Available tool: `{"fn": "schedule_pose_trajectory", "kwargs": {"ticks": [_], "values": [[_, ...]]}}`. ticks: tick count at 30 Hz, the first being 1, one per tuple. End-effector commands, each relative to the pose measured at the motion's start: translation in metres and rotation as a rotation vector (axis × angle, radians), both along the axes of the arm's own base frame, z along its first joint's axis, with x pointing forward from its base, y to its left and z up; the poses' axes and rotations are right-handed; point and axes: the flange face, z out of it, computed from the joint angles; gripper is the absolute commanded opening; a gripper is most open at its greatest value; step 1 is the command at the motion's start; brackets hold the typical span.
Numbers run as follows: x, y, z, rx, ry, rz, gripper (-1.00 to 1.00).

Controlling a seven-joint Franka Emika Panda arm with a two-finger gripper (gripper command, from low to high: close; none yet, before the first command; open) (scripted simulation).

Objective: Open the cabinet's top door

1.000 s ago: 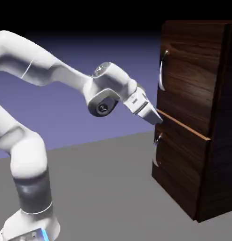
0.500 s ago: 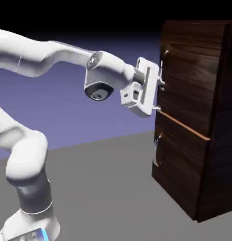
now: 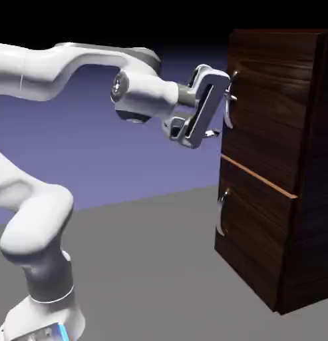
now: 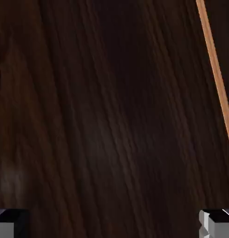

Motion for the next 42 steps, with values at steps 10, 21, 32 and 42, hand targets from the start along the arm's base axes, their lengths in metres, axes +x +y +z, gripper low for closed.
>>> {"fn": "schedule_pose_trajectory", "kwargs": {"ticks": [10,21,32,42], "values": [[0.001,0.03,0.001,0.466,-0.135,-0.115,0.0],[0.013,0.077,-0.011,0.986,-0.259,-0.186,0.0],[0.071,0.094,-0.019,1.189,-0.297,-0.201,0.0],[0.028,0.069,-0.019,1.208,-0.198,-0.058,-1.0]]}}
